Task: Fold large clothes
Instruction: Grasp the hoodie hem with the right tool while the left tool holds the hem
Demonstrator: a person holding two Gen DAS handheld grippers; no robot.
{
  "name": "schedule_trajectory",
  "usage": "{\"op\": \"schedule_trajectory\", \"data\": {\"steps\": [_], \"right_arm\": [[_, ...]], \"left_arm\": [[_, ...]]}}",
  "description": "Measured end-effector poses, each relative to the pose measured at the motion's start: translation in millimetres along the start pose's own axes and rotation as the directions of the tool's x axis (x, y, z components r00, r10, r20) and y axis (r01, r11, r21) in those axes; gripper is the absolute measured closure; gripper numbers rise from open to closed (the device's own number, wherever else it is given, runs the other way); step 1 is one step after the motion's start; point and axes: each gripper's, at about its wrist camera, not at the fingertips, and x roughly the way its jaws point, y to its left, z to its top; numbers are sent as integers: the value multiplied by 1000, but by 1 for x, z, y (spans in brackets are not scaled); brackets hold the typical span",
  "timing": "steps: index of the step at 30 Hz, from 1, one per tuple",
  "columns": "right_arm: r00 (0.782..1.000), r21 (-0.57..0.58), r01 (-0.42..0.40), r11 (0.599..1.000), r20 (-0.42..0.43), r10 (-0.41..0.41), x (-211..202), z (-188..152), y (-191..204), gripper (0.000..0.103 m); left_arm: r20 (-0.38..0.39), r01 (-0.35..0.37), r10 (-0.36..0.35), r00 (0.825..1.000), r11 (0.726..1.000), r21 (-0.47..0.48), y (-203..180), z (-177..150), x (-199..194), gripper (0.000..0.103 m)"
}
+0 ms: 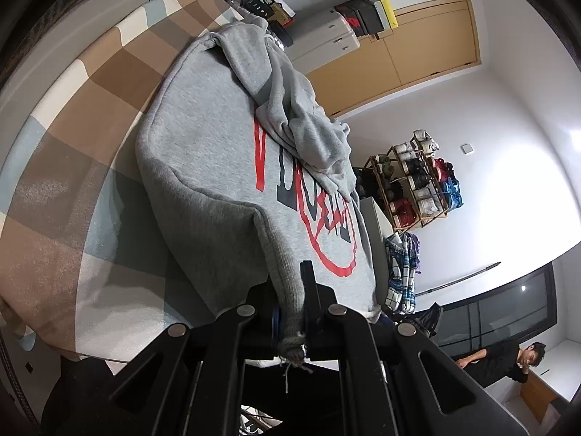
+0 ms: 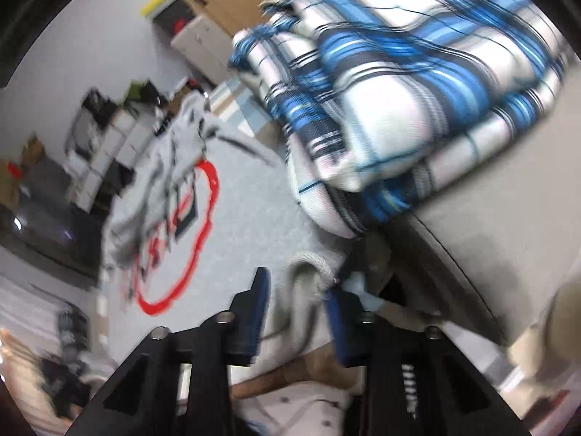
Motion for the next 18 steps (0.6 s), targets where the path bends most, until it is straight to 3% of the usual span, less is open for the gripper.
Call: {"op": "schedule_trajectory", "data": {"steps": [3,10,12,13,15,17,18], "right_arm": [[999,-16,33,999,-27,-33,13,2,2,74],[998,-84,68,994,16,-67,22,15,7,71],[996,-105,83,991,23,-81,24,15,10,84],[997,-104,80,991,26,-77,25,15,8,91],[998,-73,51,996,32,-49,22,15,1,92],[998,-55,15,998,55,-12,15,16,-2,93],[997,-54,-2,999,73,6,9,15,-3,93]], "left_arm": [[-2,-6,6,1000,1000,-6,1,0,0,99],[10,-39,40,999,998,-48,9,2,-1,99],[10,-71,72,997,995,-72,13,3,-2,95],[8,-86,87,996,993,-84,15,3,-2,92],[8,-121,122,992,987,-109,19,2,-4,67],[25,-153,157,987,982,-113,18,0,-8,51],[40,-180,186,982,977,-110,17,-1,-10,49]]}}
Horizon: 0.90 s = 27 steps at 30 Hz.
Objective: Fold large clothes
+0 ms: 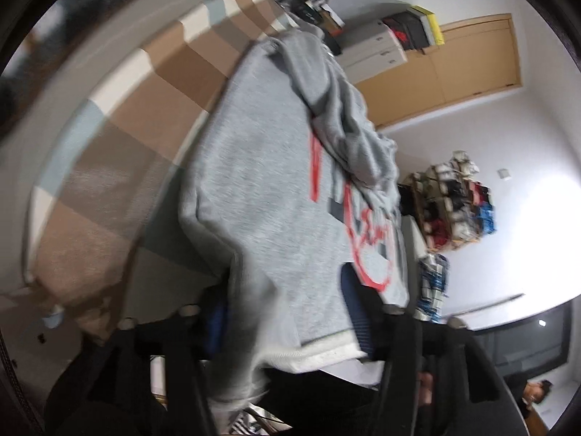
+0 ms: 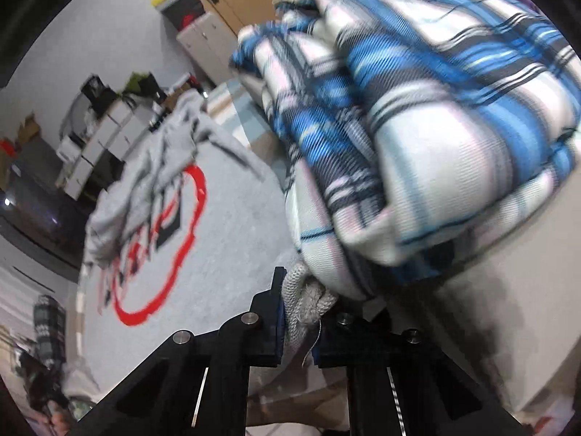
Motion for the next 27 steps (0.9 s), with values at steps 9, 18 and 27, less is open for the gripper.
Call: {"op": "schedule_trajectory", "data": {"steps": [9,18,27], "right_arm": [[992,-27,-122,992,-22,121,-3,-3,9,93],[987,20,-139,990,-84,140,15,-6,3,90],[978,44,-203,978,-34,204,-6,1,4,96]], "left_arm": [[-181,-101,100,978,995,5,4,-7,33,45],[-234,-214,231,944,972,96,-2,-17,44,100],[-168,-139,150,974,987,77,-6,-17,20,101]]}}
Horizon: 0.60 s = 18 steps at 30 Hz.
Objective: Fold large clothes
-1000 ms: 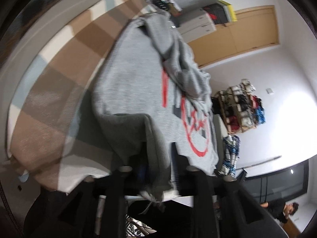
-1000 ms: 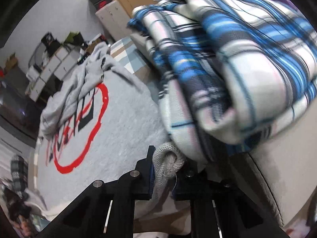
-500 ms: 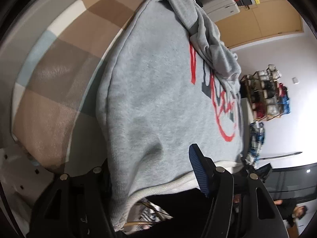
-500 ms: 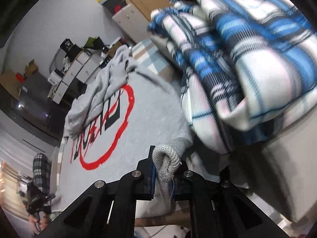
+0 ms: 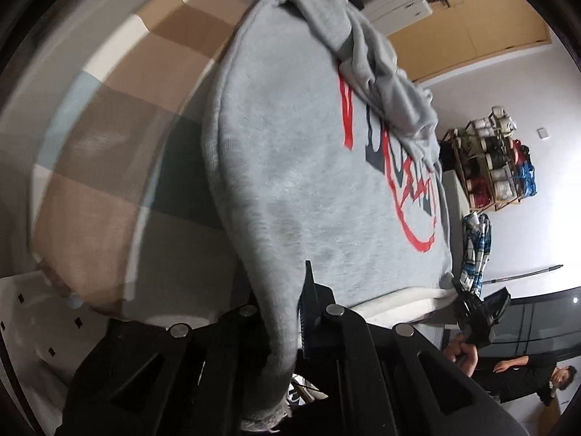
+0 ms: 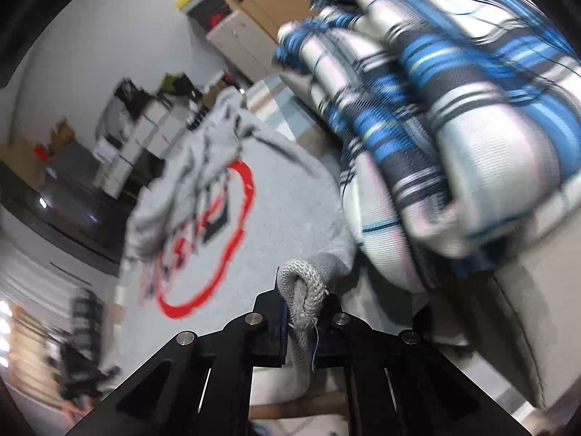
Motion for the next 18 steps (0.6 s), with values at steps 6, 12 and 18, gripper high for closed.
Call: {"op": "schedule_trajectory", "data": {"steps": [6,12,18], "right_arm": [[998,-29,-62,998,21,62,-38,-3,1,97],[996,-40,-89,995,-4,89,-51,-21,0,97],[992,-87,-119,989,22,121,-66,-30,8,98]], "left_arm": [[9,51,-51,999,999,8,7,-15,-19,103],[35,81,-82,996,996,26,5,-26,-25,103],[31,111,-112,993,993,46,4,-31,-26,103]]}}
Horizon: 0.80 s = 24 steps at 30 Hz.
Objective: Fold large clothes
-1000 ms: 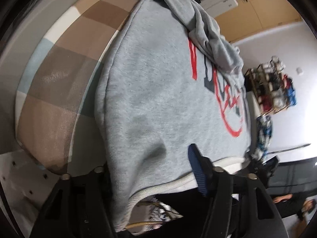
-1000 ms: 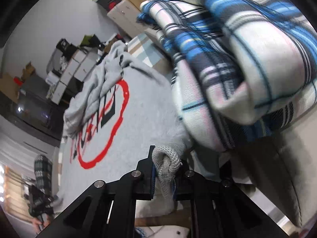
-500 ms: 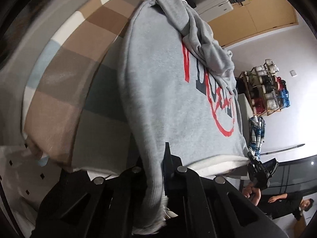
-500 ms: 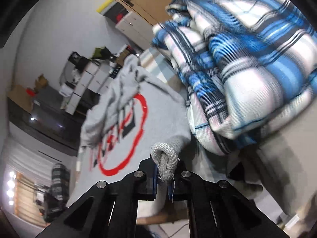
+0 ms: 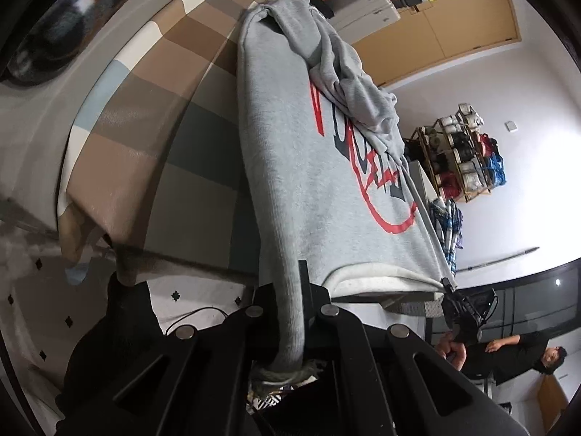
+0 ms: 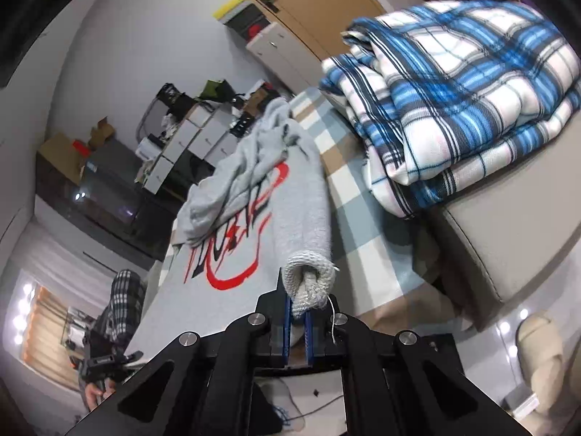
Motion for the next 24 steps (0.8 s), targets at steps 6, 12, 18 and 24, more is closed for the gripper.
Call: {"op": "schedule_trajectory", "data": {"steps": [6,12,18,24], "right_arm": [[1000,-26,-24,999,16,24,-17,1,2,98],[999,-11,-46,999,12,46,-30,-3,1,98],[995,-38,-83,996,49,85,-22,45,24,98],[992,-129,-100,987,61,109,16,130,71,98]], "left_arm": [[-8,-4,4,1000,1000,31,-3,5,0,103],[-18,40,-39,999,997,72,-14,7,-15,103],[32,96,-100,995,991,88,-43,65,-28,103],[92,133,-139,986,988,72,-77,159,-34,103]]}}
